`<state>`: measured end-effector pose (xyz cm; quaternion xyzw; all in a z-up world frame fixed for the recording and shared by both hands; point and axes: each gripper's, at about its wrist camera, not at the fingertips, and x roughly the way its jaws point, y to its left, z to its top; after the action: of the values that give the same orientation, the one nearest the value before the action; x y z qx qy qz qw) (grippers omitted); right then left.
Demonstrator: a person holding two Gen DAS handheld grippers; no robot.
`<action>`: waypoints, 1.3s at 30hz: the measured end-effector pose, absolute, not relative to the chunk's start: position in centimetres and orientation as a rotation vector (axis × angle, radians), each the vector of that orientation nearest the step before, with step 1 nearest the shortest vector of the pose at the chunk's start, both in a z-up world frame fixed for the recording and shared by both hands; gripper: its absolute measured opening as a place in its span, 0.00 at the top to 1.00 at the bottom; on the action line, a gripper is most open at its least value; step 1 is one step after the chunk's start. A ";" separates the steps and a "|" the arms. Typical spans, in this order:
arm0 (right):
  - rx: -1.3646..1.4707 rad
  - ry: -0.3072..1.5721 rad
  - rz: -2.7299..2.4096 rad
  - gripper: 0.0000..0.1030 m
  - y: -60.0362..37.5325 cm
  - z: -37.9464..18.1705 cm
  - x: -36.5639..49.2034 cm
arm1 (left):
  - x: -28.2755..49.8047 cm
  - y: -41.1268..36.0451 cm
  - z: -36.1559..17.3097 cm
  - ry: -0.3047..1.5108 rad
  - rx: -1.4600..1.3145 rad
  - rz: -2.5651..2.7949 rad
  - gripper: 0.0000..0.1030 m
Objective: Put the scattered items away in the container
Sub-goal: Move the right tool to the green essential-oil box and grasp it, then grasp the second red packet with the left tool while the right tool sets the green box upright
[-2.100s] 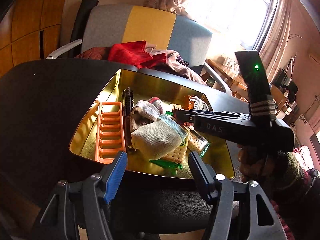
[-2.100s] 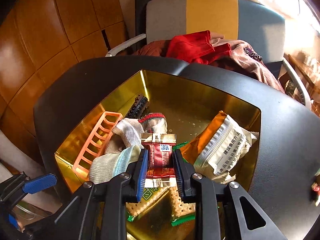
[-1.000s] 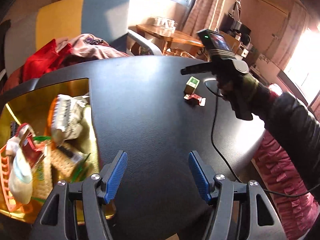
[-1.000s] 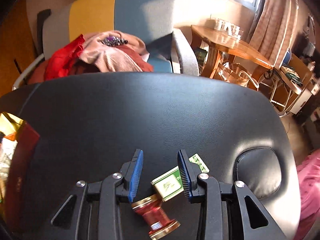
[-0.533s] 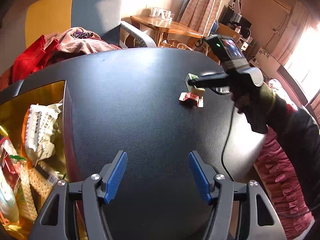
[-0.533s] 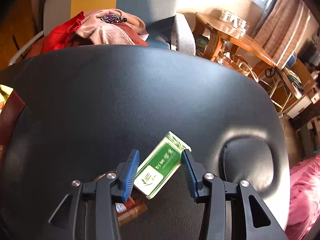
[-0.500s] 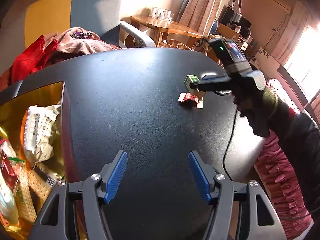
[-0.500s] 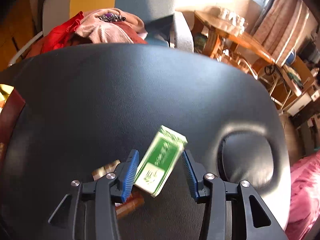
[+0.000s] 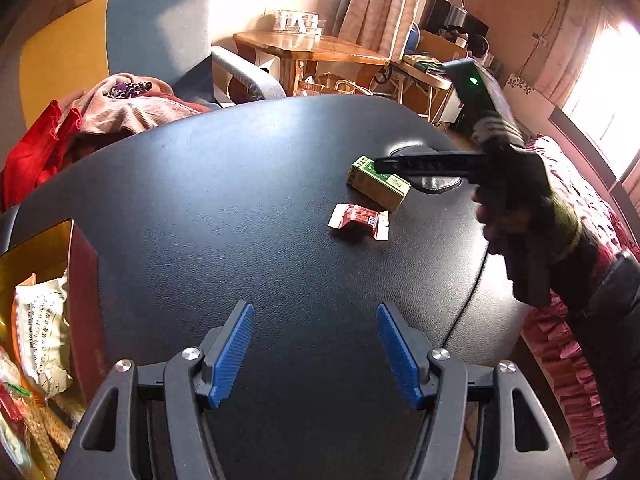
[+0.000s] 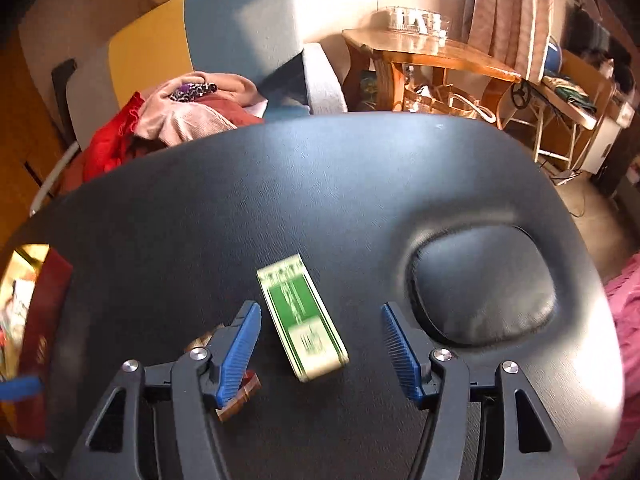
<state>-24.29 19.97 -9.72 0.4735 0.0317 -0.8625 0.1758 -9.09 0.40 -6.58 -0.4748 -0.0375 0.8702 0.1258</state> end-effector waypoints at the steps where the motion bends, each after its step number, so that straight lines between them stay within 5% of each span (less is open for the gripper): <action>1: 1.350 0.074 -2.419 0.38 19.6 -10.0 -25.0 | -9.2 0.4 -6.8 -0.113 -1.388 2.532 0.37; 5: 1.417 0.158 -2.381 0.38 17.9 -11.9 -26.5 | -9.8 0.4 -7.6 -0.109 -1.422 2.527 0.37; 8: 1.428 0.275 -2.401 0.71 18.0 -12.8 -25.8 | -10.8 0.4 -8.0 -0.092 -1.432 2.528 0.37; 25: 1.347 0.083 -2.518 0.68 26.6 -13.5 -15.2 | -20.6 9.8 -10.7 0.151 -1.395 2.381 0.34; 29: 1.320 0.025 -2.508 0.57 26.7 -13.7 -15.3 | -22.0 10.6 -12.0 0.224 -1.446 2.405 0.34; 33: 1.299 0.054 -2.515 0.51 26.0 -13.9 -15.2 | -21.8 9.4 -13.0 0.181 -1.485 2.431 0.50; 39: 1.300 0.112 -2.551 0.49 25.1 -13.9 -14.9 | -18.5 6.3 -12.5 0.067 -1.506 2.441 0.57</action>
<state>-14.91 25.12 -13.94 0.4492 0.0386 -0.8819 0.1375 -18.46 6.28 -12.54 -0.5202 0.0231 0.8429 0.1357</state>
